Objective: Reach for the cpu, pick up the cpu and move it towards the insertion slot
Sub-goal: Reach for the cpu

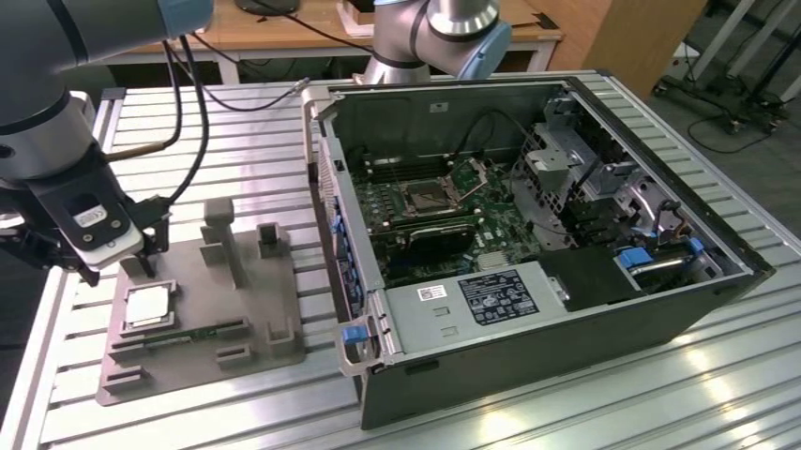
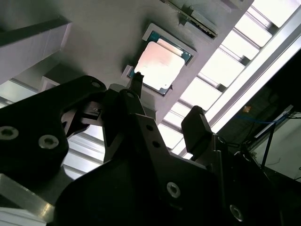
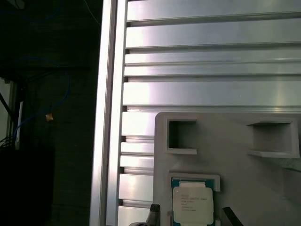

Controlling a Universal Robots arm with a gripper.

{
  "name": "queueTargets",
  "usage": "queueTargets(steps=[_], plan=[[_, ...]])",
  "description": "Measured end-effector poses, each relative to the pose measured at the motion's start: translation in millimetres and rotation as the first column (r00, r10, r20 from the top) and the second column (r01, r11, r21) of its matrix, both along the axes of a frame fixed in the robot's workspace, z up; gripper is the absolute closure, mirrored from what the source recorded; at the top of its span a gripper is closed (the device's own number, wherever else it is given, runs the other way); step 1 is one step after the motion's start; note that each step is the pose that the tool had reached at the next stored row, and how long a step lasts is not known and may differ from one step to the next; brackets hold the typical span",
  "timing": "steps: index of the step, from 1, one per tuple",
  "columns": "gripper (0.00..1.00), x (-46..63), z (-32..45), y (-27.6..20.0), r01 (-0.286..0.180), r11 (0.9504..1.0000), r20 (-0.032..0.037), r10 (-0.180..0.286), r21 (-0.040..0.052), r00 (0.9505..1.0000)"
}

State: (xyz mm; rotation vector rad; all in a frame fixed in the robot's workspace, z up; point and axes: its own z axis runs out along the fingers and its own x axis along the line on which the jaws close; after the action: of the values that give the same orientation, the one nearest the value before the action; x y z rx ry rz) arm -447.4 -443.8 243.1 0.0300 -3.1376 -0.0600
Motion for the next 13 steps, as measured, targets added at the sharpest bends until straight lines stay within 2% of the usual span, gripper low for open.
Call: queueTargets(steps=[13], plan=[[0.39,0.0,-0.9,0.0,0.0,1.0,-0.0001,0.0,-0.0001,1.0]])
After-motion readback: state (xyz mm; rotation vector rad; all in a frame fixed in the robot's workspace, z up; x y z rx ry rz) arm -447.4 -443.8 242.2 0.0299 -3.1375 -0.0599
